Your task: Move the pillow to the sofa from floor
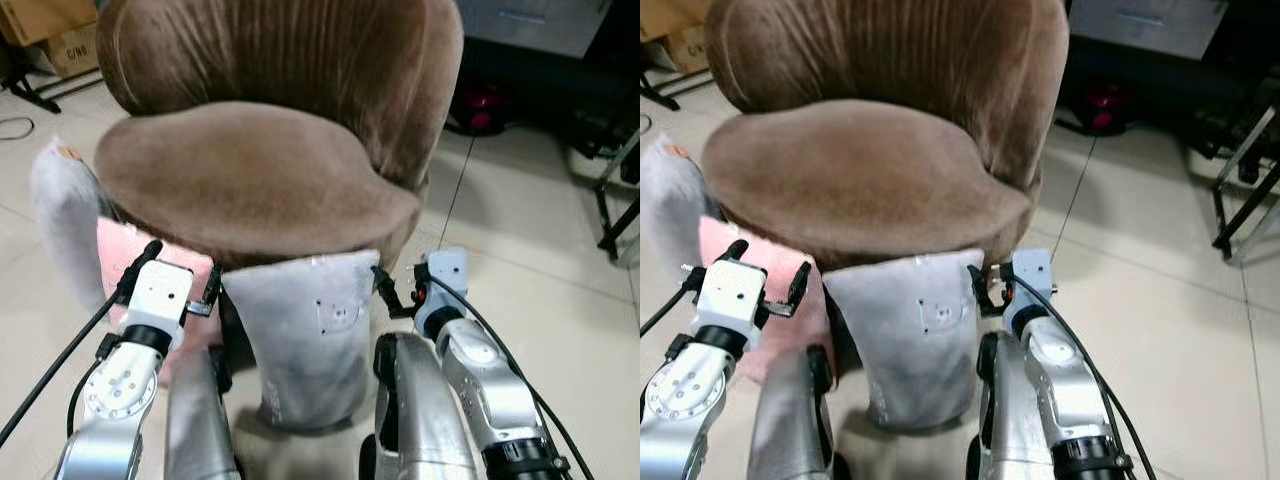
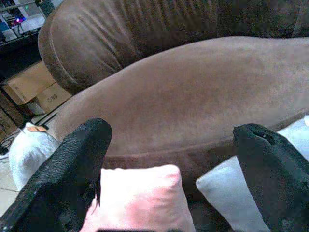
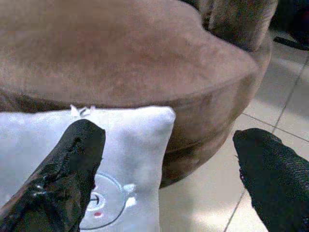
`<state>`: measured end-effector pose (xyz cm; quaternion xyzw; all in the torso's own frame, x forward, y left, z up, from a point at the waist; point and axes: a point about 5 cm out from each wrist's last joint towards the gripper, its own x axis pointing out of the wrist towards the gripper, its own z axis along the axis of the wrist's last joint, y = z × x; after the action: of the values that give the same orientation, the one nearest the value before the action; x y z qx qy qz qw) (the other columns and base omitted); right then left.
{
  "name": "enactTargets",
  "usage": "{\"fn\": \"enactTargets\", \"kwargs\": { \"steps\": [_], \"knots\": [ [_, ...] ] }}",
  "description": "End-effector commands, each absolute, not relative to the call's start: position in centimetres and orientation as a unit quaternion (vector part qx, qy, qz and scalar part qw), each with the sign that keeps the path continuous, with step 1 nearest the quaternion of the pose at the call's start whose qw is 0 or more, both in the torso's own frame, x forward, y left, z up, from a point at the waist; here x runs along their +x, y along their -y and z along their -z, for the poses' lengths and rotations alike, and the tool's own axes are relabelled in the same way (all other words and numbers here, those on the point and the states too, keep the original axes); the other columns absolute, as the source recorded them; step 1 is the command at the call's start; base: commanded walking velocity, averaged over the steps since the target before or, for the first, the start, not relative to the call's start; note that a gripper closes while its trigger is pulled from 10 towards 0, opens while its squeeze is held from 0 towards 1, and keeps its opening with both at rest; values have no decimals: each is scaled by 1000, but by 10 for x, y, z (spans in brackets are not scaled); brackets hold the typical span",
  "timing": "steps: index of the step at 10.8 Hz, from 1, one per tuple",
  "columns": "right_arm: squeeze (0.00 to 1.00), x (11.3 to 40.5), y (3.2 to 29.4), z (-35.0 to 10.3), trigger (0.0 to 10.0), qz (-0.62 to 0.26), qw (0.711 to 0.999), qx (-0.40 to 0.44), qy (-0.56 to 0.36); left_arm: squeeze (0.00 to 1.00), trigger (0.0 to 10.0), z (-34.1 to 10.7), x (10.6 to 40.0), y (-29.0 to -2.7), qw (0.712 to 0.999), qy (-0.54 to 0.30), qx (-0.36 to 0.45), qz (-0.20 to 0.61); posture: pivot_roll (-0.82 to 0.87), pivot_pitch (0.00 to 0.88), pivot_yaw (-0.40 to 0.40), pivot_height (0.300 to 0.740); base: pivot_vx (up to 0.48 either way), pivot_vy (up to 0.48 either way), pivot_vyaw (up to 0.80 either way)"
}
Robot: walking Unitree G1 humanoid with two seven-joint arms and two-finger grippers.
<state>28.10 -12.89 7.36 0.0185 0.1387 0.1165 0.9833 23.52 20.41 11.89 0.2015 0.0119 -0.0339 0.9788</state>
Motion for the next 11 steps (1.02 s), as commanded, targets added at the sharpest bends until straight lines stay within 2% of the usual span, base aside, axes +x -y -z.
{"fn": "enactTargets", "kwargs": {
  "steps": [1, 2, 3, 5, 6, 8, 9, 10, 11],
  "knots": [
    [0, 283, 126, -76, 10000, -125, 983, 30, -134, 0, 10000, -120, 236, -206, 978, -11, 203, 36, -82, 0, -11, 379, 0, 0, 0],
    [0, 284, 126, -77, 10000, -123, 983, 46, -128, 0, 10000, -121, 236, -206, 979, -9, 200, 36, -85, 0, -7, 379, 0, 0, 0],
    [0, 286, 119, -78, 10000, -149, 980, 17, -127, 0, 10000, -120, 237, -206, 980, -11, 197, 37, -95, 0, 4, 379, 0, 0, 800],
    [0, 288, 108, -77, 10000, -168, 977, 19, -129, 0, 10000, -123, 235, -206, 980, -11, 194, 43, -82, 0, 3, 379, 0, 0, 800],
    [0, 289, 103, -73, 10000, -153, 978, 53, -134, 0, 10000, -124, 230, -211, 978, -17, 201, 47, -62, 0, -10, 379, 0, 0, 0],
    [0, 288, 95, -68, 10000, -163, 975, 38, -148, 0, 10000, -123, 226, -211, 977, -24, 204, 61, -64, 0, -12, 379, 0, 0, 0],
    [0, 290, 98, -66, 10000, -137, 978, 33, -156, 0, 10000, -124, 227, -205, 976, -21, 201, 83, -82, 0, -13, 379, 0, 0, 0],
    [1000, 295, 105, -63, 10000, -92, 982, 24, -165, 0, 10000, -122, 232, -198, 973, -24, 198, 116, -83, 0, -22, 379, 0, 0, 0],
    [1000, 301, 113, -57, 10000, -53, 981, 25, -185, 0, 10000, -119, 232, -190, 965, -38, 195, 170, -76, 0, -30, 379, 0, 0, 0]
  ]
}}
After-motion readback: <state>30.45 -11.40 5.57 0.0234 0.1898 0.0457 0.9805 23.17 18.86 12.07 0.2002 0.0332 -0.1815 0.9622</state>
